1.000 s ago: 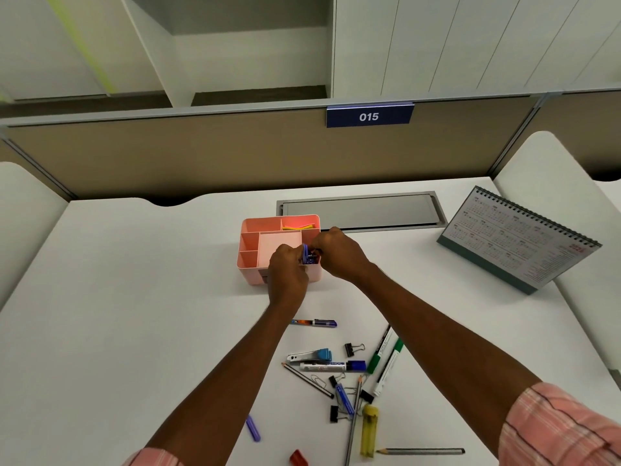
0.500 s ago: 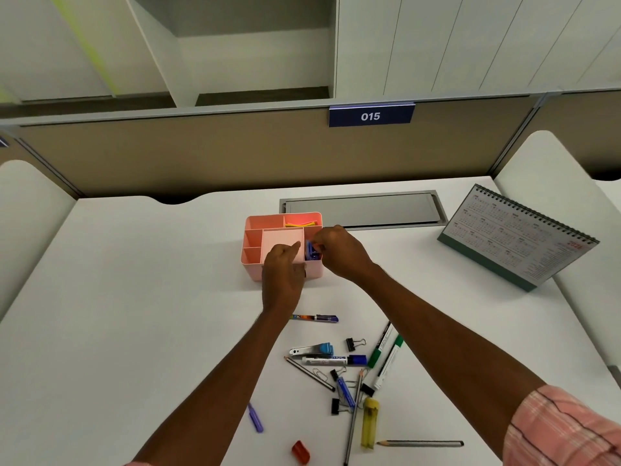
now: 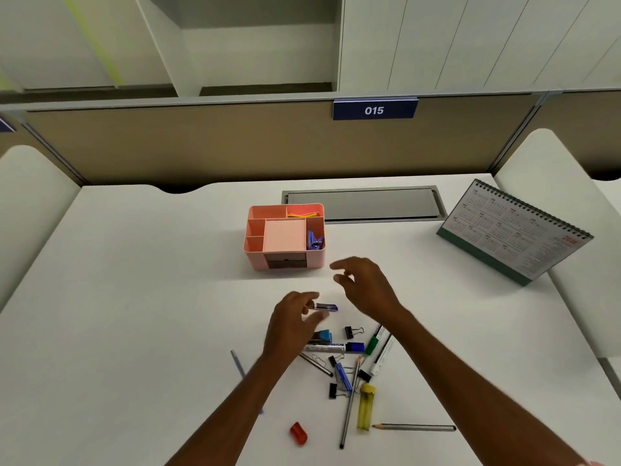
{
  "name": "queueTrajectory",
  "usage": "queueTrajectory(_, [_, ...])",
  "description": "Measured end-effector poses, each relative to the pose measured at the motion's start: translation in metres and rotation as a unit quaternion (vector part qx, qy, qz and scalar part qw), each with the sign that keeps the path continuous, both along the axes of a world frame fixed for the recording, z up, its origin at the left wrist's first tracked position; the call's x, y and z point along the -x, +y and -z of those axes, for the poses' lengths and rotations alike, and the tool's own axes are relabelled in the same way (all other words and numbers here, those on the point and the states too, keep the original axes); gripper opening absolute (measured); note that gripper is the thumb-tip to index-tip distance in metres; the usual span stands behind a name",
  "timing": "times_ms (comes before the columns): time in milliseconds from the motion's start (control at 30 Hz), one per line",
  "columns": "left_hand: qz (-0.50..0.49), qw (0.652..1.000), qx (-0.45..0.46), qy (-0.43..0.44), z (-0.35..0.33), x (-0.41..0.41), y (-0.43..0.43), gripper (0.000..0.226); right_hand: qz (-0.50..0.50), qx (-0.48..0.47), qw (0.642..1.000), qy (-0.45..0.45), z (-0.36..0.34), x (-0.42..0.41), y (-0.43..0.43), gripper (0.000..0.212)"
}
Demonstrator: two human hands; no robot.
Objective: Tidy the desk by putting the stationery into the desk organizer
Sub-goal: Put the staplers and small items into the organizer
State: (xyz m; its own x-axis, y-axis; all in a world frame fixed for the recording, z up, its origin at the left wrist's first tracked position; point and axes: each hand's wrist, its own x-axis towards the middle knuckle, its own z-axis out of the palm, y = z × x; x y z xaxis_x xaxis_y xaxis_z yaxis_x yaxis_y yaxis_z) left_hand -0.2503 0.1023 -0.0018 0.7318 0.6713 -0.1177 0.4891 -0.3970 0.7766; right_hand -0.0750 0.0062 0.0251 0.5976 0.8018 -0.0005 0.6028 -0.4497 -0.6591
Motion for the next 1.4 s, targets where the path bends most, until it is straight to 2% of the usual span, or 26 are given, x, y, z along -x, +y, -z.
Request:
queueTrajectory(67, [0.051, 0.997, 0.029, 0.050, 0.006, 0.009, -0.007, 0.060, 0.011, 0.013, 0.999, 0.039, 0.010, 0.013, -0.018, 0.027])
queueTrajectory(133, [0.077, 0.993, 0.001, 0.090, 0.013, 0.015, -0.012, 0.063, 0.021, 0.035, 0.996, 0.073, 0.020, 0.023, -0.033, 0.026])
queueTrajectory(233, [0.105, 0.983, -0.066, 0.133, 0.017, 0.018, -0.016, 0.048, 0.025, 0.060, 0.994, 0.093, 0.032, 0.035, -0.049, 0.026])
queueTrajectory(333, [0.105, 0.980, -0.101, 0.134, 0.017, 0.020, -0.017, 0.030, 0.027, 0.073, 0.991, 0.110, 0.040, 0.043, -0.059, 0.026])
queueTrajectory(500, [0.049, 0.992, -0.073, 0.087, 0.018, 0.019, -0.014, 0.029, 0.025, 0.070, 0.990, 0.123, 0.041, 0.050, -0.061, 0.027])
queueTrajectory(633, [-0.014, 1.000, 0.019, 0.001, 0.011, 0.018, -0.007, 0.030, 0.018, 0.032, 0.988, 0.151, 0.032, 0.052, -0.050, 0.034])
queueTrajectory(767, [-0.054, 0.995, 0.078, -0.042, -0.007, 0.012, 0.004, 0.029, 0.000, -0.024, 0.985, 0.170, 0.018, 0.052, -0.033, 0.031])
queueTrajectory(933, [-0.105, 0.980, 0.143, -0.085, -0.030, 0.003, 0.025, 0.024, 0.001, -0.096, 0.985, 0.143, -0.009, 0.049, -0.003, 0.018])
queueTrajectory(1067, [-0.108, 0.975, 0.157, -0.111, -0.050, -0.003, 0.045, 0.014, -0.021, -0.121, 0.986, 0.114, -0.031, 0.040, 0.025, 0.020])
queueTrajectory(1100, [-0.097, 0.974, 0.167, -0.121, -0.055, -0.005, 0.051, 0.015, -0.024, -0.129, 0.986, 0.105, -0.036, 0.037, 0.032, 0.020])
queueTrajectory(1167, [-0.075, 0.972, 0.175, -0.137, -0.066, -0.009, 0.063, 0.035, -0.029, -0.147, 0.985, 0.084, -0.046, 0.030, 0.045, 0.020])
queueTrajectory(1233, [-0.069, 0.979, 0.139, -0.130, -0.075, -0.013, 0.075, 0.051, -0.038, -0.162, 0.984, 0.060, -0.057, 0.025, 0.057, 0.020])
queueTrajectory(1400, [-0.055, 0.989, -0.036, -0.133, -0.094, -0.023, 0.104, 0.053, -0.057, -0.187, 0.981, 0.009, -0.071, 0.016, 0.081, 0.019])
